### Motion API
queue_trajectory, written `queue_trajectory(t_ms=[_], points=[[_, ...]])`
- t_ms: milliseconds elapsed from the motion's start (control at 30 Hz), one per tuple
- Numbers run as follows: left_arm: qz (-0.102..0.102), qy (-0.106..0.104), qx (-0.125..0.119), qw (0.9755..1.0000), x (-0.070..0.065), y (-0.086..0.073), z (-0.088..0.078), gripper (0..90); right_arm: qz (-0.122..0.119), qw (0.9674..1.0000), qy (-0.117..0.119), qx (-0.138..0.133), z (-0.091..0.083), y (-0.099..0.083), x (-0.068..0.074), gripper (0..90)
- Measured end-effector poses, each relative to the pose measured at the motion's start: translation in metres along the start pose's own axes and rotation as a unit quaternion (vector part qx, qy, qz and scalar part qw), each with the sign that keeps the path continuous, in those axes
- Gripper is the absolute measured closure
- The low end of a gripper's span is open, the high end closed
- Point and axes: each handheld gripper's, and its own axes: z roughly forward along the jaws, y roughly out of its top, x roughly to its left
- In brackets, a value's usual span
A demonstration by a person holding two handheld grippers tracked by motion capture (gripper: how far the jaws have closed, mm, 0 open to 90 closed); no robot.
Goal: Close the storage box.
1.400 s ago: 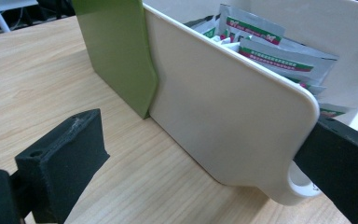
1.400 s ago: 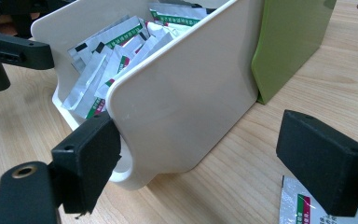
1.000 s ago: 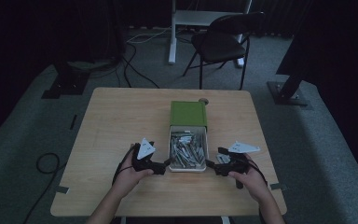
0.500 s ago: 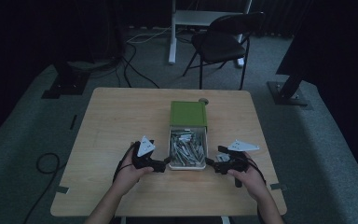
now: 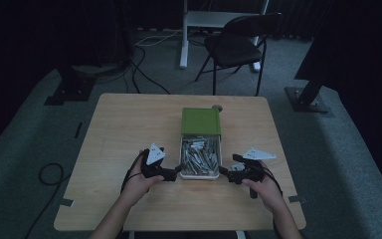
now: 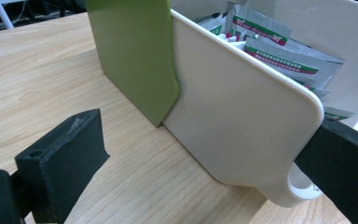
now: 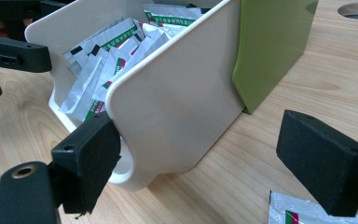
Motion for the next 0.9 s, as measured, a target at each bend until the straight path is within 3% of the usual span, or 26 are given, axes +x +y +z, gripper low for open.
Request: queue_trajectory(t_ms=[133,900], points=[[0.001,0.001,0.0,1.0,0.0006,0.0008,0.0009,3.5,-0.005,0.9999,-0.012,-0.003,0.0007,0.0014,0.001,13.6],[-0.003,0.002,0.006,1.0,0.0071,0.005,0.0059,3.6,-0.002,0.9998,-0.022,-0.003,0.0045,0.0049,-0.0003,13.2]])
